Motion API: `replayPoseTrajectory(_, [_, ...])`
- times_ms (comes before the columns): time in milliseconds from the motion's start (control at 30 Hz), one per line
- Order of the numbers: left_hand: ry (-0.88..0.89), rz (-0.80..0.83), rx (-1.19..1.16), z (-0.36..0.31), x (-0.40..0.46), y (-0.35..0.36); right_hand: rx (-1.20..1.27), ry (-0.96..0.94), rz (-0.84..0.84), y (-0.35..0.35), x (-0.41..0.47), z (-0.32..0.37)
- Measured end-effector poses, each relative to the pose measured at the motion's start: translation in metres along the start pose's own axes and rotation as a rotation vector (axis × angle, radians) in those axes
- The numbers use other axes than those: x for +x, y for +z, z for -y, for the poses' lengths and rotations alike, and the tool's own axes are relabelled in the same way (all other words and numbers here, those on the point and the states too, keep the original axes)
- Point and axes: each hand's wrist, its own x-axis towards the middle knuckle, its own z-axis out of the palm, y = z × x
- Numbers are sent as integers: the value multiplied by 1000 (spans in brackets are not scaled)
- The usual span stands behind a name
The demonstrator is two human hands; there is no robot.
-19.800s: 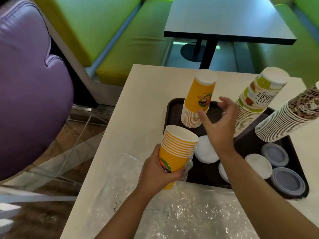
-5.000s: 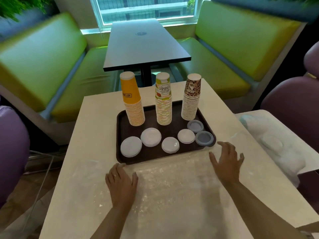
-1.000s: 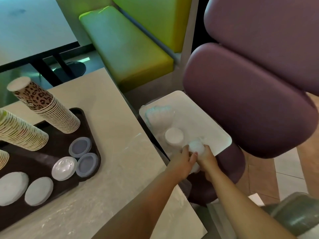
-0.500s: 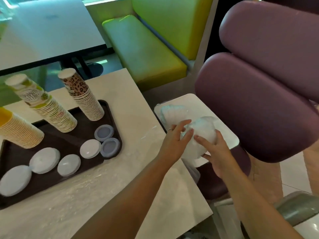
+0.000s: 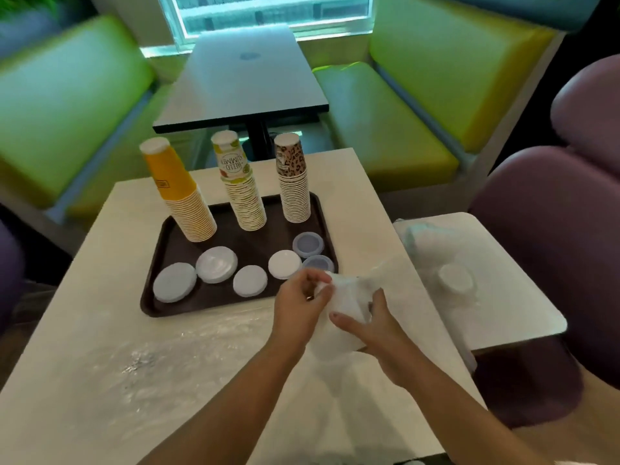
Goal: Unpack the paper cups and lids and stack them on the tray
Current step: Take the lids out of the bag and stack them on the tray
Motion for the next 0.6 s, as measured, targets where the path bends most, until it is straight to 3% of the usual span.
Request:
replayPoseTrajectory(200, [-104,-99,-344,-9,-3,-50,14,27,54,32,-7,-6])
replayPoseTrajectory(267, [-91,-50,-393,-17,-3,-60,-161,-48,84,36,-14,0])
replayPoseTrajectory(333, [-40,15,-353,-23,-5,-66,-391,-185,32,44,-14,12])
replayPoseTrajectory(433, [97,84,-197,-32,-6,-70,-497,-373,-19,54,-13,36])
replayPoseTrajectory(600, [227,-34,-120,-43,-2,-80,-719,-588,66,59,-20,40])
